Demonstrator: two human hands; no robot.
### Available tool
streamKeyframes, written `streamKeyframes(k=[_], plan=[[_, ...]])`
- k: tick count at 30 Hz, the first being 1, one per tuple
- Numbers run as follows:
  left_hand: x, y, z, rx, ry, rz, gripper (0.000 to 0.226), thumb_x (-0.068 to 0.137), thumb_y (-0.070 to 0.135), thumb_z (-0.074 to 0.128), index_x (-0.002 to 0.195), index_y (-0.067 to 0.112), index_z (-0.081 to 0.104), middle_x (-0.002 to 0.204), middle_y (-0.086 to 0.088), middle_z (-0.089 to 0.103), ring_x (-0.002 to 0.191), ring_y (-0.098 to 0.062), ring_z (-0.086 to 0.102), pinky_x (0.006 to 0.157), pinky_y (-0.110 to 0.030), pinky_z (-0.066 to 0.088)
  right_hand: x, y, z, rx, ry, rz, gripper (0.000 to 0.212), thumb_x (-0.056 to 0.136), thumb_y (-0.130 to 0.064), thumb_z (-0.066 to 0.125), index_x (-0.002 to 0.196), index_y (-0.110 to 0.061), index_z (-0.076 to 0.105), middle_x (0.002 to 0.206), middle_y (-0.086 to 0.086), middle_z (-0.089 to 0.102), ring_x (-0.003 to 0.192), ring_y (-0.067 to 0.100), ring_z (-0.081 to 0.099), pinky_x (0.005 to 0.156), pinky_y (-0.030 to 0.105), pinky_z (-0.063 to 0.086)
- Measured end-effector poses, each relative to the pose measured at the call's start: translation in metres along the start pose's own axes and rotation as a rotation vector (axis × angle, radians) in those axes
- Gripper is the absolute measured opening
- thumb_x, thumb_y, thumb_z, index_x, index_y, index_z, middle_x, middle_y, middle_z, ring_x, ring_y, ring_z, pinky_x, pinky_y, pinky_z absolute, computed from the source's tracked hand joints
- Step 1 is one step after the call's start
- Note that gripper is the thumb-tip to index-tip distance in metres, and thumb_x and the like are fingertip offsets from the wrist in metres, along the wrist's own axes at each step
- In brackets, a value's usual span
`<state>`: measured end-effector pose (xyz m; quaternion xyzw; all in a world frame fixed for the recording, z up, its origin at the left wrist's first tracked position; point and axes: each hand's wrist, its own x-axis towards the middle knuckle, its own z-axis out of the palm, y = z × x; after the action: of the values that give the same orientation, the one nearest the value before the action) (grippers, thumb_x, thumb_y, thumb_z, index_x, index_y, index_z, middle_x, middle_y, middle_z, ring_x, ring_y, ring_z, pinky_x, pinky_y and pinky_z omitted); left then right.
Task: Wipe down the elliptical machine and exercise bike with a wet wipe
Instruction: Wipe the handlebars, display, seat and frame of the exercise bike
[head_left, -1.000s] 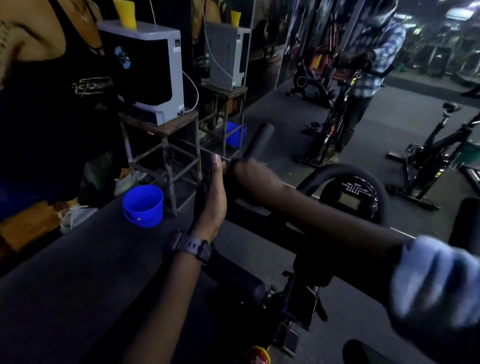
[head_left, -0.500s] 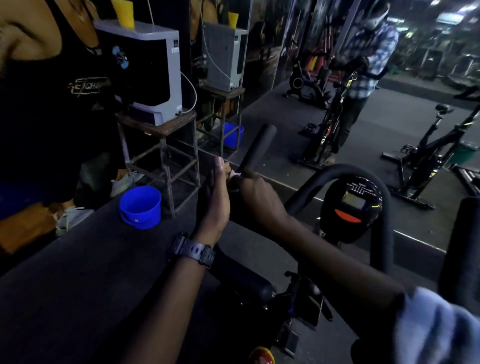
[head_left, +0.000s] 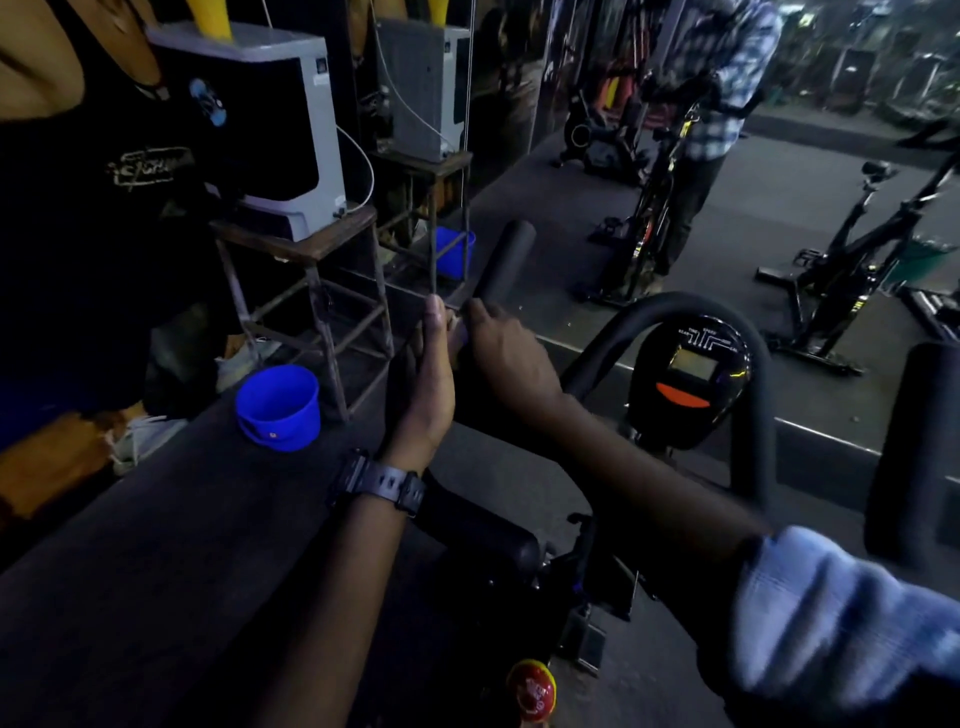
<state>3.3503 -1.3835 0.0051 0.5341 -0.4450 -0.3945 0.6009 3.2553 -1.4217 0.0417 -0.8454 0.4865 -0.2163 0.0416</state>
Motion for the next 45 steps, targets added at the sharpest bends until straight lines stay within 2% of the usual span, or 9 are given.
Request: streamKeyframes(k=[7, 14, 22, 26, 30, 33, 36, 41, 45], plan=[[0.009, -0.013, 0.0, -0.01, 0.035, -0.057, 0.096, 0.073, 0.102, 0.024, 0.114, 0.033, 0.078, 0.117, 0.001, 0.076, 0.122, -0.023, 0.065, 0.111, -0.054, 0.044, -0.007, 0.003, -0.018, 0.056, 0.013, 0.087, 0.031, 0.088, -0.027, 0.061, 0.109, -0.009, 0.046, 0.1, 0.021, 0.065, 0.089, 0.044, 0.062, 0.062, 0.036, 0.036], [-0.004, 0.008, -0.001, -0.093, 0.11, -0.069, 0.104, 0.064, 0.103, 0.024, 0.117, 0.028, 0.072, 0.128, 0.007, 0.067, 0.114, -0.007, 0.063, 0.112, -0.044, 0.044, -0.027, 0.0, -0.007, 0.082, -0.074, -0.116, 0.026, 0.088, -0.037, 0.053, 0.112, -0.027, 0.058, 0.106, 0.006, 0.068, 0.092, 0.032, 0.066, 0.072, 0.04, 0.054], [-0.004, 0.009, 0.0, -0.072, 0.129, -0.065, 0.081, 0.056, 0.108, 0.026, 0.09, 0.047, 0.067, 0.129, 0.0, 0.069, 0.127, -0.017, 0.06, 0.117, -0.046, 0.039, 0.044, 0.039, -0.028, 0.096, 0.088, 0.221, 0.044, 0.081, -0.041, 0.073, 0.112, -0.011, 0.062, 0.1, 0.015, 0.068, 0.089, 0.033, 0.066, 0.069, 0.035, 0.047], [-0.006, 0.009, 0.001, -0.102, 0.114, -0.029, 0.064, 0.071, 0.097, 0.027, 0.094, 0.05, 0.065, 0.124, 0.004, 0.069, 0.126, -0.015, 0.061, 0.117, -0.045, 0.038, 0.044, 0.022, -0.043, 0.118, 0.135, 0.121, 0.025, 0.086, -0.029, 0.068, 0.108, -0.017, 0.063, 0.103, 0.016, 0.065, 0.091, 0.037, 0.066, 0.072, 0.038, 0.05], [0.009, -0.014, -0.002, -0.054, 0.098, -0.061, 0.096, 0.071, 0.103, 0.023, 0.116, 0.036, 0.076, 0.127, -0.001, 0.072, 0.127, -0.021, 0.062, 0.115, -0.052, 0.04, 0.002, 0.003, -0.027, 0.008, 0.002, -0.077, 0.012, 0.091, -0.03, 0.055, 0.092, -0.021, 0.063, 0.087, 0.008, 0.062, 0.081, 0.037, 0.064, 0.061, 0.037, 0.043], [0.018, -0.025, -0.004, -0.057, 0.075, -0.14, 0.111, 0.067, 0.105, 0.025, 0.125, 0.024, 0.073, 0.135, -0.013, 0.066, 0.134, -0.029, 0.056, 0.117, -0.055, 0.036, -0.014, -0.002, -0.018, -0.013, -0.045, -0.148, 0.031, 0.089, -0.027, 0.059, 0.118, -0.018, 0.056, 0.106, 0.011, 0.061, 0.089, 0.037, 0.062, 0.064, 0.038, 0.047], [0.009, -0.005, -0.003, 0.009, 0.168, -0.134, 0.115, 0.061, 0.108, 0.019, 0.111, 0.024, 0.079, 0.123, -0.013, 0.072, 0.124, -0.029, 0.063, 0.111, -0.054, 0.043, -0.015, 0.0, -0.016, -0.097, -0.001, -0.088, 0.034, 0.097, -0.032, 0.052, 0.127, -0.018, 0.044, 0.107, 0.013, 0.064, 0.089, 0.039, 0.064, 0.06, 0.036, 0.038], [-0.01, 0.016, -0.002, 0.107, 0.134, -0.059, 0.126, 0.059, 0.106, 0.011, 0.14, 0.023, 0.061, 0.147, -0.014, 0.056, 0.14, -0.025, 0.048, 0.118, -0.046, 0.033, -0.004, 0.002, -0.024, -0.176, -0.052, -0.093, 0.022, 0.095, -0.027, 0.053, 0.115, -0.018, 0.057, 0.102, 0.015, 0.067, 0.091, 0.039, 0.064, 0.063, 0.038, 0.044], [-0.006, 0.012, -0.001, -0.026, 0.139, -0.06, 0.08, 0.052, 0.11, 0.022, 0.085, 0.051, 0.064, 0.132, -0.006, 0.069, 0.128, -0.022, 0.059, 0.117, -0.049, 0.037, 0.044, 0.037, -0.04, -0.066, 0.132, 0.111, 0.021, 0.091, -0.022, 0.057, 0.109, -0.017, 0.065, 0.109, 0.015, 0.066, 0.096, 0.035, 0.065, 0.078, 0.039, 0.052]])
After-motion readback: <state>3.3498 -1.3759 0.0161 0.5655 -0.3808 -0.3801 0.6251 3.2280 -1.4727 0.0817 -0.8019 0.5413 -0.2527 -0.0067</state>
